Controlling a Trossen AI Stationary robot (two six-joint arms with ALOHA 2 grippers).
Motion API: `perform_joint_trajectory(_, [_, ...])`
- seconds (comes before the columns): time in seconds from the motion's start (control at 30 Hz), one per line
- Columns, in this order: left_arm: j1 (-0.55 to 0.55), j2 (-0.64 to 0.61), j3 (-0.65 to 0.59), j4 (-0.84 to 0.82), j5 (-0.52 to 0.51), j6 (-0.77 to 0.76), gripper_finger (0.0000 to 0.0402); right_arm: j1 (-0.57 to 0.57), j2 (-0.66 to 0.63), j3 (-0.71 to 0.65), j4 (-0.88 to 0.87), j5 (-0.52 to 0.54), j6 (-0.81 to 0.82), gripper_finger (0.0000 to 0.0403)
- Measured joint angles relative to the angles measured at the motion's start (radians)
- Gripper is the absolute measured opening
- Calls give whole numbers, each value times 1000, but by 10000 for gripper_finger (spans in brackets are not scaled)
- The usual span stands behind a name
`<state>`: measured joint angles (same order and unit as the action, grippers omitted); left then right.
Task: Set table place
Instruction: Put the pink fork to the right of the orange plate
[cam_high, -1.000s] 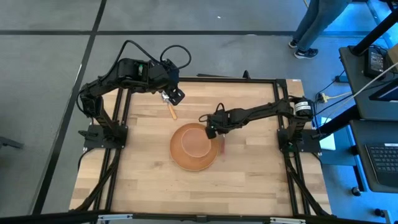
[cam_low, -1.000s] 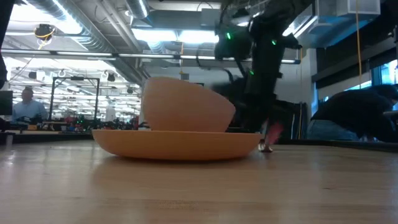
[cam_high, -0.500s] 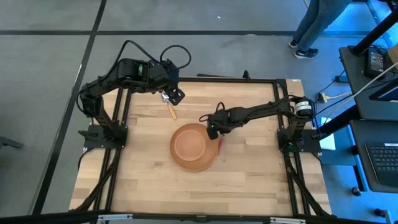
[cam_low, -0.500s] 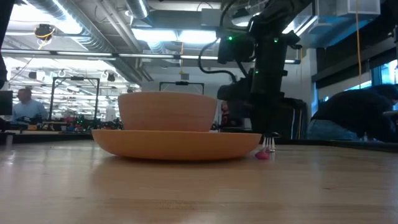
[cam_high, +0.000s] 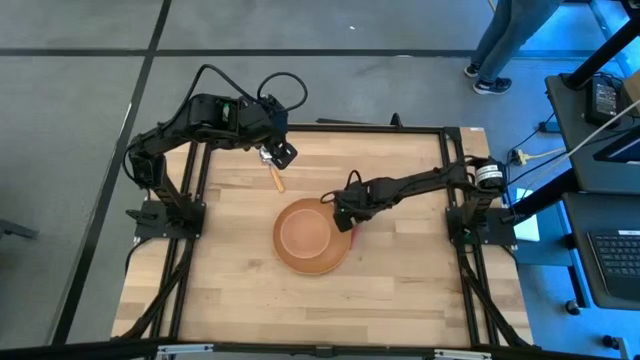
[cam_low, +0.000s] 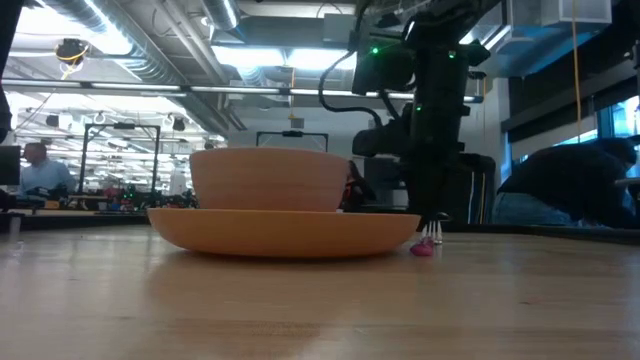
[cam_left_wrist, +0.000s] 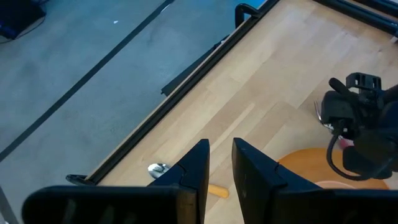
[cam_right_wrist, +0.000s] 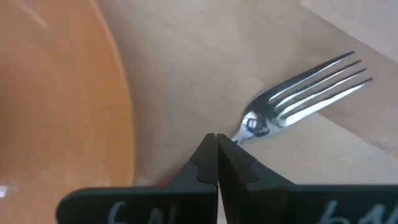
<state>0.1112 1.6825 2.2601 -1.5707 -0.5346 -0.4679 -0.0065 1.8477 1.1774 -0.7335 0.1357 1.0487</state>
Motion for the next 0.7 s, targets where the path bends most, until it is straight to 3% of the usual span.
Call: perform_joint_trajectory(0.7, [0,0,0,0,0,0,63,61,0,-52,107,1,76,0])
